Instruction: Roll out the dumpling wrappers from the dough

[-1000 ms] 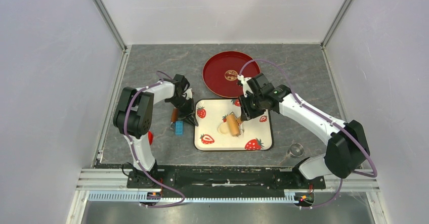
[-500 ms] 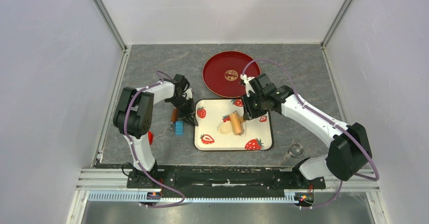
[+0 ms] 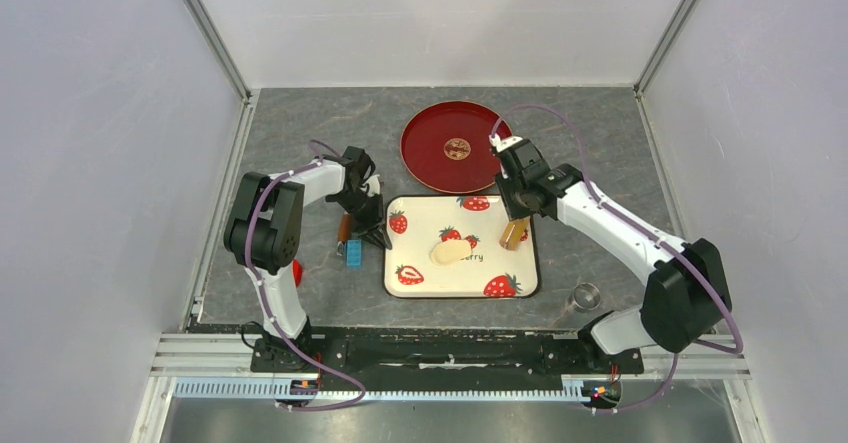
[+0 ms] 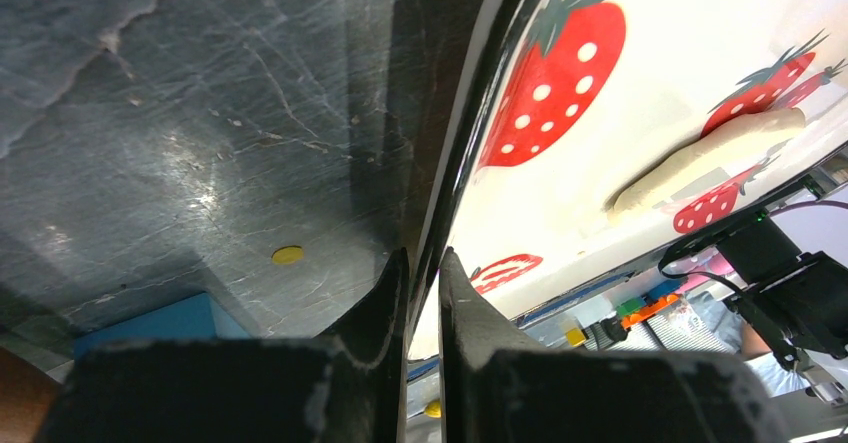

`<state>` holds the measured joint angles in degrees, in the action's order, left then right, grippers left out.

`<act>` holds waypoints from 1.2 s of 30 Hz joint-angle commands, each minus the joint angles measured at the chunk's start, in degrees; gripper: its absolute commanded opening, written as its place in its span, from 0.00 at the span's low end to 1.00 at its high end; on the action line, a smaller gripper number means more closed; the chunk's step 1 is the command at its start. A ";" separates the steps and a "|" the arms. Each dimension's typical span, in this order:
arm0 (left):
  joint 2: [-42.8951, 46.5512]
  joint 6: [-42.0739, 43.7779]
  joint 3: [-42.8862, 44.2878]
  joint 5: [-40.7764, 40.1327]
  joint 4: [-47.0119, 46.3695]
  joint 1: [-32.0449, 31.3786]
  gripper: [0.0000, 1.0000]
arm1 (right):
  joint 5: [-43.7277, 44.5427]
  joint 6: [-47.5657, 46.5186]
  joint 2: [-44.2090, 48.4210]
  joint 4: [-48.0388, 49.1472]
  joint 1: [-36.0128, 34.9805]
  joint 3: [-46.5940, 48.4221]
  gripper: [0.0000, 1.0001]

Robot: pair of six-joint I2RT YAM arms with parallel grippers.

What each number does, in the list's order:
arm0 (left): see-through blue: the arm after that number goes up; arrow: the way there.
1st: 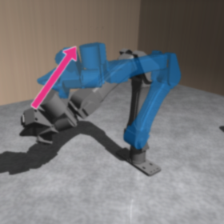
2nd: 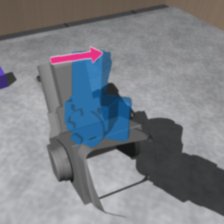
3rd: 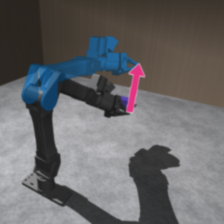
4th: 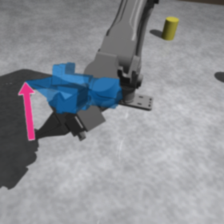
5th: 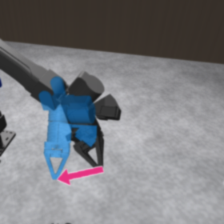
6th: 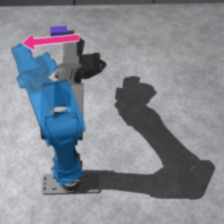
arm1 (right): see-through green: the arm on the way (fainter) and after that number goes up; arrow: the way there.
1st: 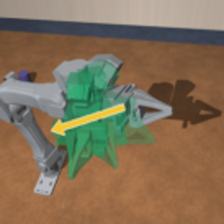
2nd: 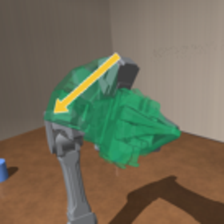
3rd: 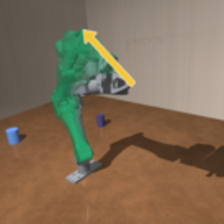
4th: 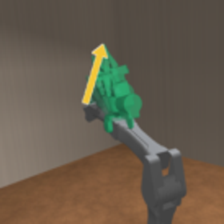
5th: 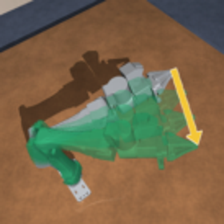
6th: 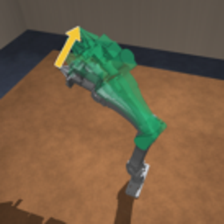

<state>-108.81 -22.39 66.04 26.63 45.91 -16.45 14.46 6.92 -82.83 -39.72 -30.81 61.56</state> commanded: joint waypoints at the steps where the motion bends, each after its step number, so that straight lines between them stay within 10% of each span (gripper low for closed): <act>1: 0.31 -0.58 1.10 -9.23 1.11 1.47 0.02 | 1.48 -3.54 -4.16 -12.21 0.79 -1.38 0.00; 21: 3.87 -8.65 -3.44 -1.88 -5.69 1.50 0.02 | -8.65 8.95 -4.98 -9.15 -7.07 19.56 0.00; 28: 4.53 4.56 2.76 -4.72 -1.15 1.51 0.52 | -7.26 8.14 -5.73 -10.01 -7.07 21.27 0.00; 36: -5.67 19.35 18.56 0.03 4.65 1.51 0.66 | -6.90 7.59 -4.94 -10.33 -7.08 20.80 0.00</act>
<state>-110.08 -13.39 78.04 25.78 47.75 -15.18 6.39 14.55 -89.01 -51.07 -37.98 79.55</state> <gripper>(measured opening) 0.582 0.348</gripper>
